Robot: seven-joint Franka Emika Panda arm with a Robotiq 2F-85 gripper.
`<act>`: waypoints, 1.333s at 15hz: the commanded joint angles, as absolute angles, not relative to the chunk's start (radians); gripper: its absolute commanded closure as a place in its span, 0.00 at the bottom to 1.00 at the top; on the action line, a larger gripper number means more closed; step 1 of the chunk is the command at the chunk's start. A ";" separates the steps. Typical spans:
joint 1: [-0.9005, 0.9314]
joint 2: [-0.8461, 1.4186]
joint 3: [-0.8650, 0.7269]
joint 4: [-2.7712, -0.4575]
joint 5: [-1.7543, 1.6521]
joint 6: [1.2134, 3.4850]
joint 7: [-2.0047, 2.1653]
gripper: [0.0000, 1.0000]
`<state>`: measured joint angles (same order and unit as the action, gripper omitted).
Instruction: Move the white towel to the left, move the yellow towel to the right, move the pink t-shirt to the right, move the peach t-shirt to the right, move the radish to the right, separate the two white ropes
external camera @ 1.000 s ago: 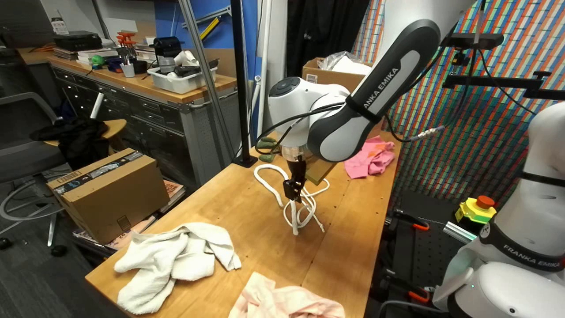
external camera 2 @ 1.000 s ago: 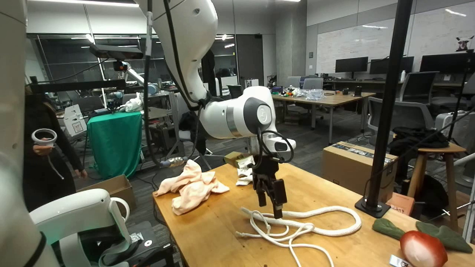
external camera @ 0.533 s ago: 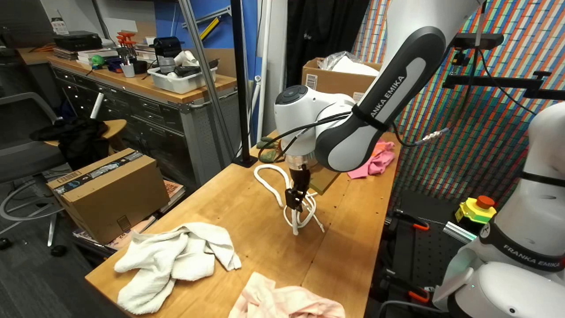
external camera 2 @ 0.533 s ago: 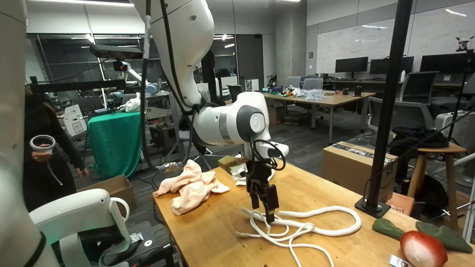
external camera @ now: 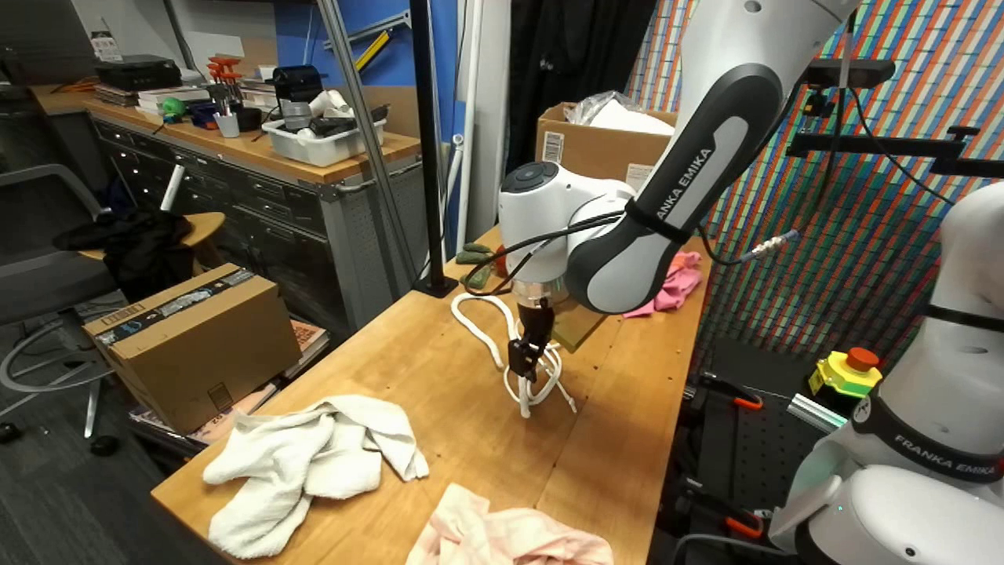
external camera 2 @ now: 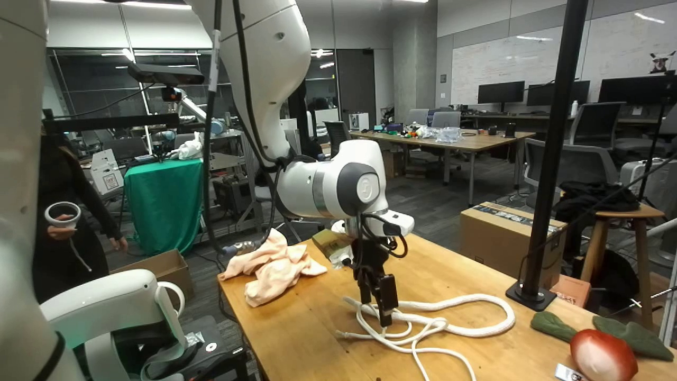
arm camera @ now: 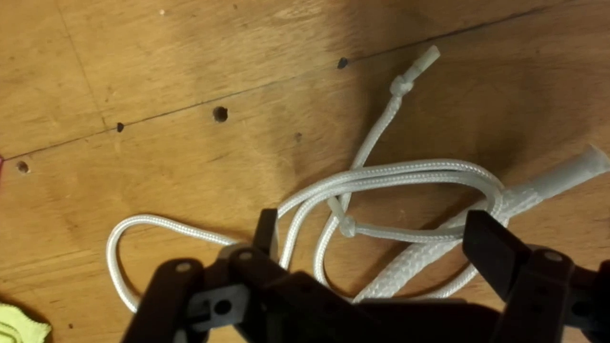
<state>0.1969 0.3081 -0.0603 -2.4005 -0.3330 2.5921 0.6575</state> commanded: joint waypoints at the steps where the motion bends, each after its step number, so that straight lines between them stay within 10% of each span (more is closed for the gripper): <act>1: 0.183 0.333 -0.064 -2.404 -0.294 2.641 0.629 0.00; 20: 0.160 0.379 -0.152 -2.439 -0.235 2.674 0.632 0.00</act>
